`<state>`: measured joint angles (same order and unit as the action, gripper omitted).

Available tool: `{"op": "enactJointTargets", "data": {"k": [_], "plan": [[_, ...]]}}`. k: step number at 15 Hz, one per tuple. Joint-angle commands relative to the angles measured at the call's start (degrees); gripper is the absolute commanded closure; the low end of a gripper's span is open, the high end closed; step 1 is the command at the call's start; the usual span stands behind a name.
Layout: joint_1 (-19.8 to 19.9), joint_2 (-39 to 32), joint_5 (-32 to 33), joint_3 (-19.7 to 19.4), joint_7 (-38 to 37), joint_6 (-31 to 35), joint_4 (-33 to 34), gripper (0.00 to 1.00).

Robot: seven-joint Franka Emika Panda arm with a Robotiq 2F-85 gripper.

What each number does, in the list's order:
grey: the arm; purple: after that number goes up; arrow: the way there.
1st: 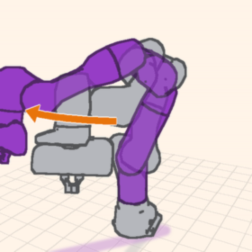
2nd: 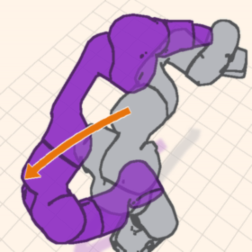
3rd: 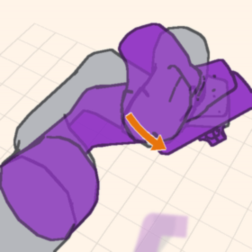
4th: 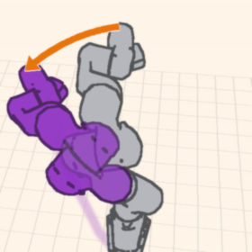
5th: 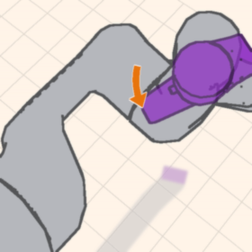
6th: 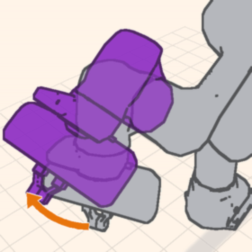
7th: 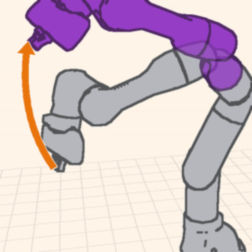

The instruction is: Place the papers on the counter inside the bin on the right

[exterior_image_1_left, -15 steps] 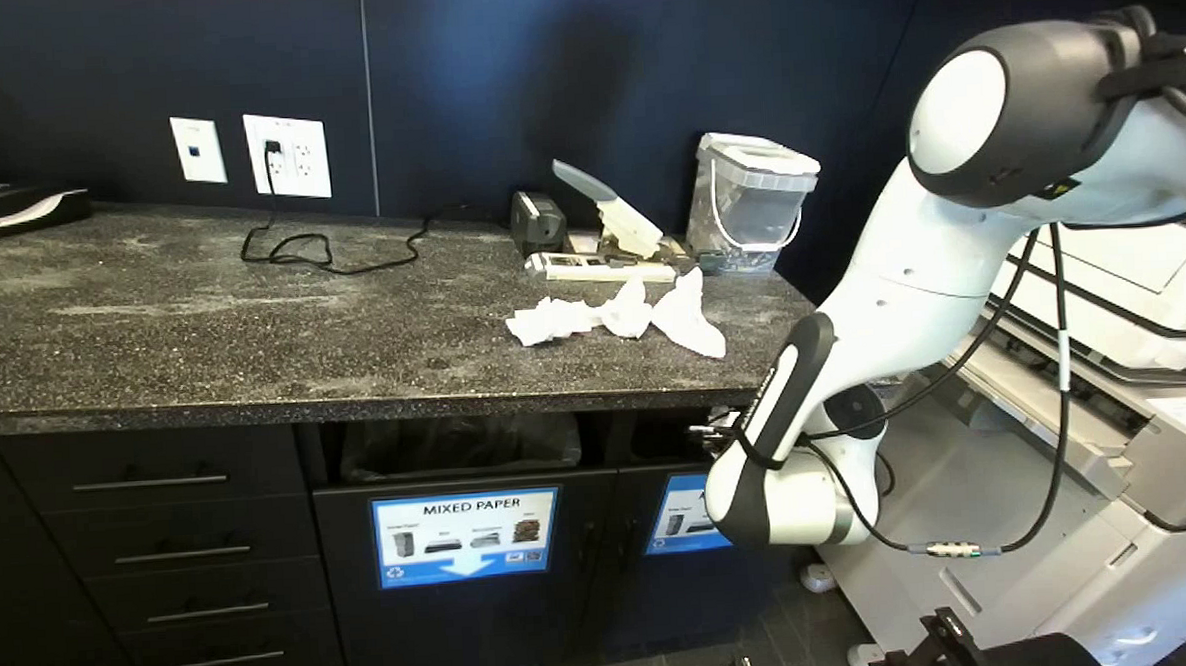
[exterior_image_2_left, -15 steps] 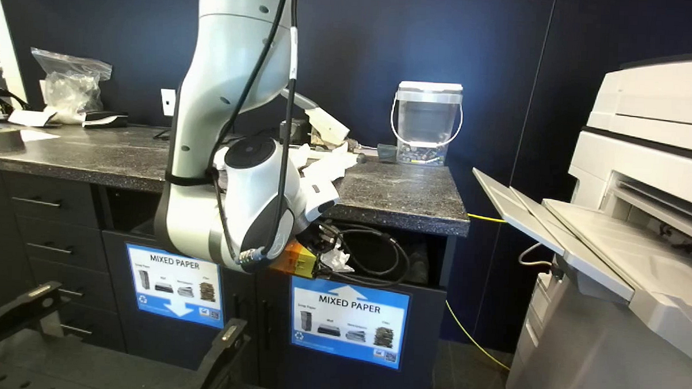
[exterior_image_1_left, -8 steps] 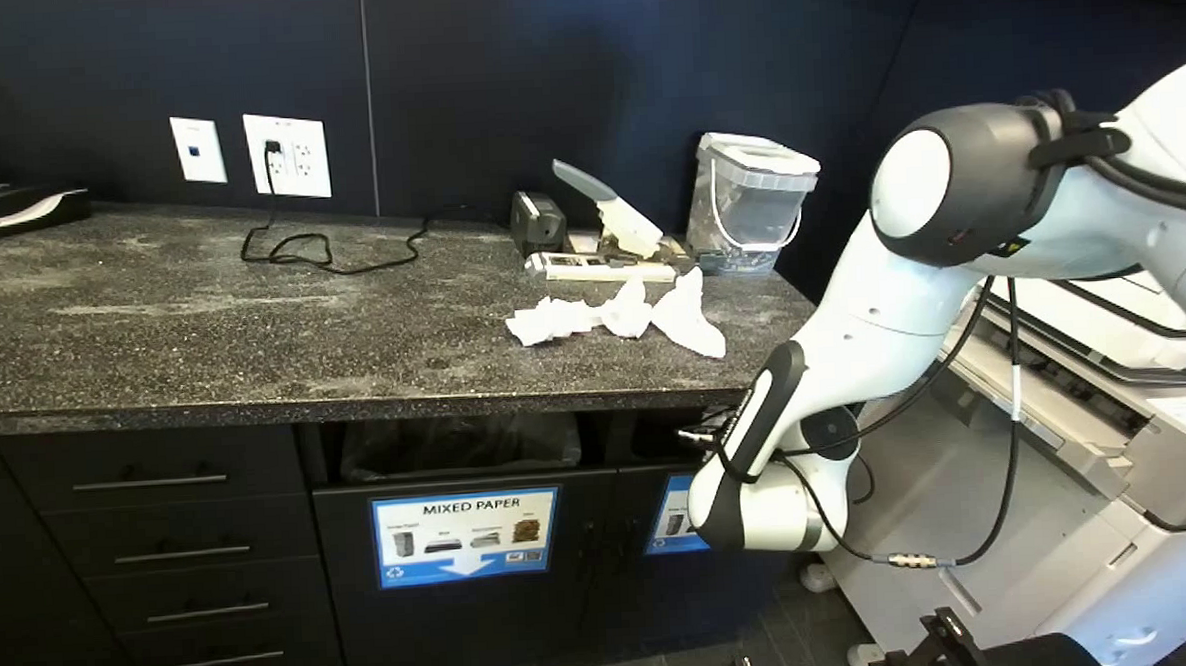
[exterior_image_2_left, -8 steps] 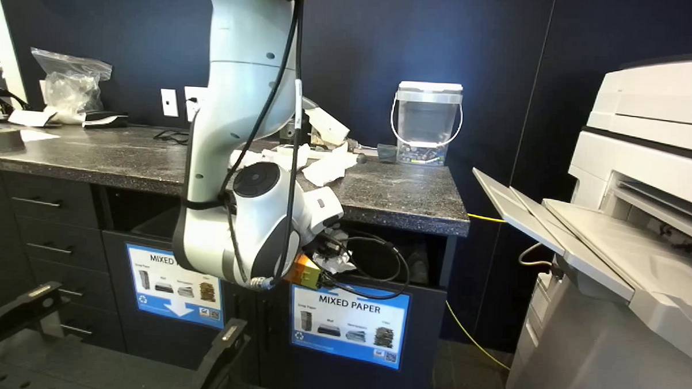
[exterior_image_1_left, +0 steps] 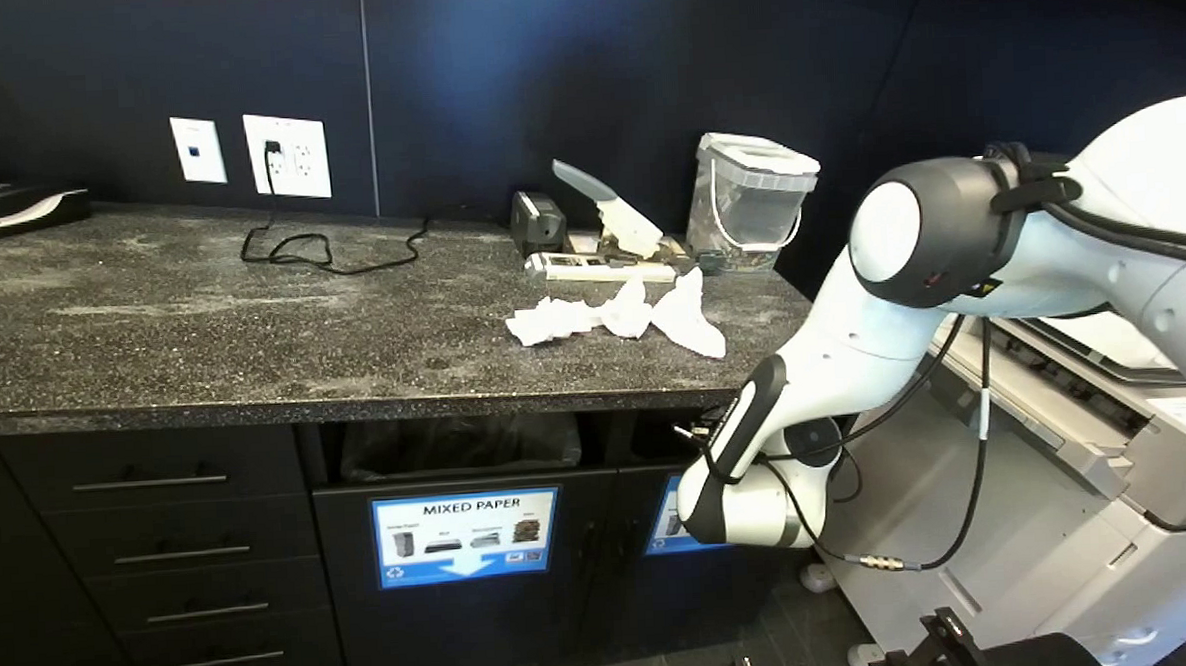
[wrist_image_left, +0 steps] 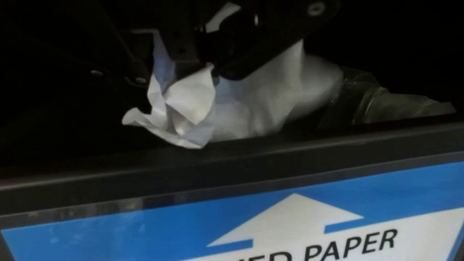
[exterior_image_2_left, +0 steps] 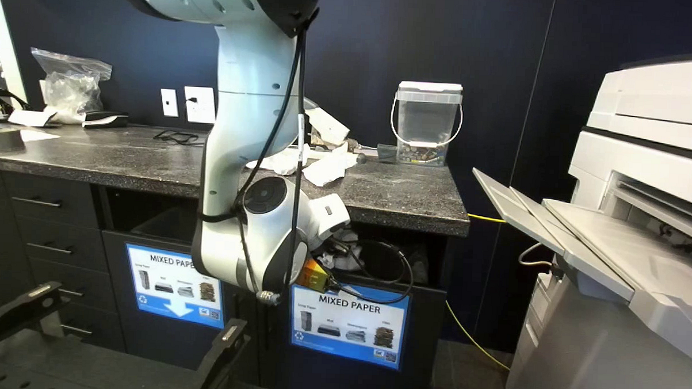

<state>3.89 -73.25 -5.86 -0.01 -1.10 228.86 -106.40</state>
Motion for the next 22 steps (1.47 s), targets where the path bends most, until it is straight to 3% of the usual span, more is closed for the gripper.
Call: {"op": "enactJointTargets", "data": {"k": [1, 5, 6, 8, 16, 20, 22], "plan": [[-0.7, -3.3, -1.5, -0.6, -1.0, 2.5, 4.8, 0.87], [-0.6, -4.4, -1.2, -0.3, -1.2, 1.6, 6.1, 0.88], [-0.5, -4.3, -0.5, -0.2, -1.3, 1.0, 5.9, 0.61], [-0.9, -4.5, -0.5, -0.4, -0.8, 1.0, 6.0, 0.62], [-0.6, -3.2, 0.8, -0.1, -1.3, 2.1, 4.6, 0.01], [-0.6, -2.9, 2.4, 0.1, -1.2, 3.7, 4.6, 0.0], [0.7, -3.0, 6.5, 0.9, -2.5, 5.8, 5.0, 0.0]]}}
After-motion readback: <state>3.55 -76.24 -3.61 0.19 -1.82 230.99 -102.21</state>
